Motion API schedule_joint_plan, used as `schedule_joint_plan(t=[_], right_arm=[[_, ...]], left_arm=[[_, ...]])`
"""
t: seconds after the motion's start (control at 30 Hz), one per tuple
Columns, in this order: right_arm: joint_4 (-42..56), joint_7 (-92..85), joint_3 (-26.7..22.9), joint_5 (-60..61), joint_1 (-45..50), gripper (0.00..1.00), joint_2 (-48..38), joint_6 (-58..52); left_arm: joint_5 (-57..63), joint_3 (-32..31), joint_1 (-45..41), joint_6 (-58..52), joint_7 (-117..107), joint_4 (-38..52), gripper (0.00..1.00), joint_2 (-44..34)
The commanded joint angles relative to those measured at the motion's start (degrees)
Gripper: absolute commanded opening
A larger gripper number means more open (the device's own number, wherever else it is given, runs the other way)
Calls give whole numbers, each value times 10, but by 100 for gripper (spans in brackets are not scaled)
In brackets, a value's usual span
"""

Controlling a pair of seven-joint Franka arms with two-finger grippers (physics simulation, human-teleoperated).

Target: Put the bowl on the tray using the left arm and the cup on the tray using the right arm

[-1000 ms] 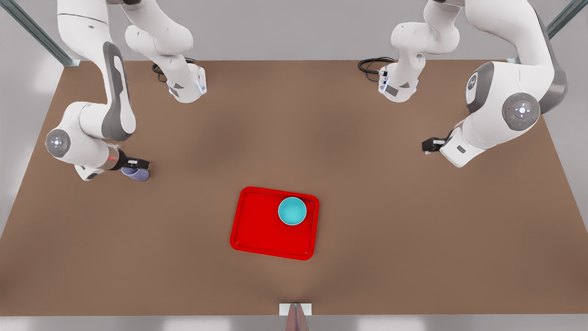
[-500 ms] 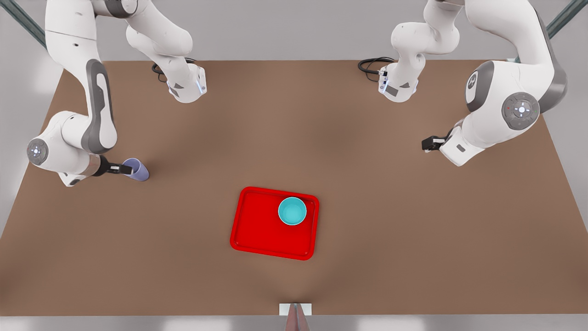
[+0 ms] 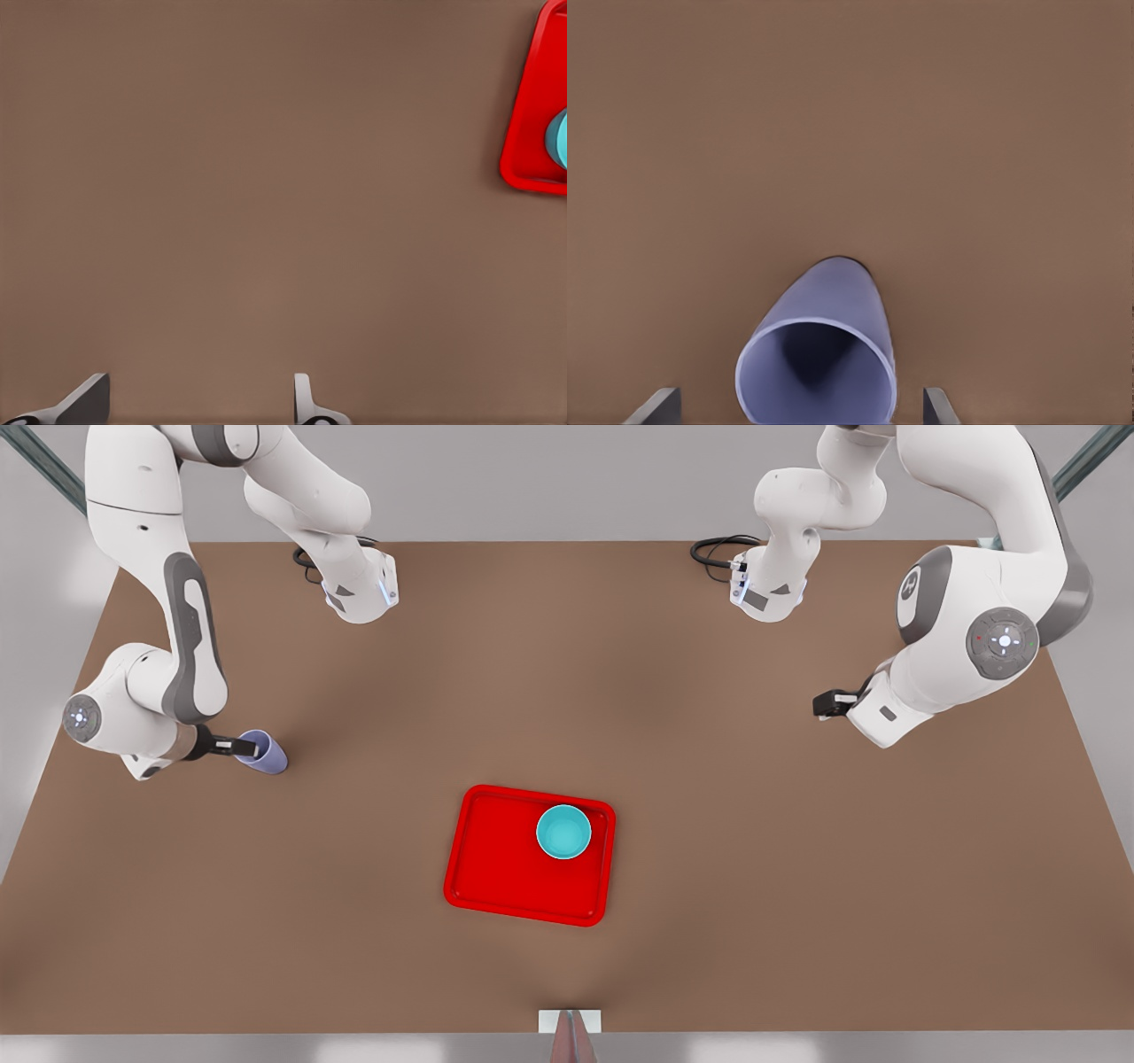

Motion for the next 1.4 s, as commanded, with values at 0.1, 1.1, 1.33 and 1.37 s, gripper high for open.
schedule_joint_plan(t=[0.1,1.1,1.33,1.37], right_arm=[[-2,-10,0,0,-6,100,2,9],[-34,-68,0,0,-38,100,36,69],[-33,-68,0,0,-37,32,41,66],[-33,-68,0,0,-37,32,41,65]], left_arm=[[0,0,0,0,0,0,100,1],[0,2,0,3,0,-1,100,3],[0,2,0,4,0,-1,100,5],[0,2,0,4,0,-1,100,4]])
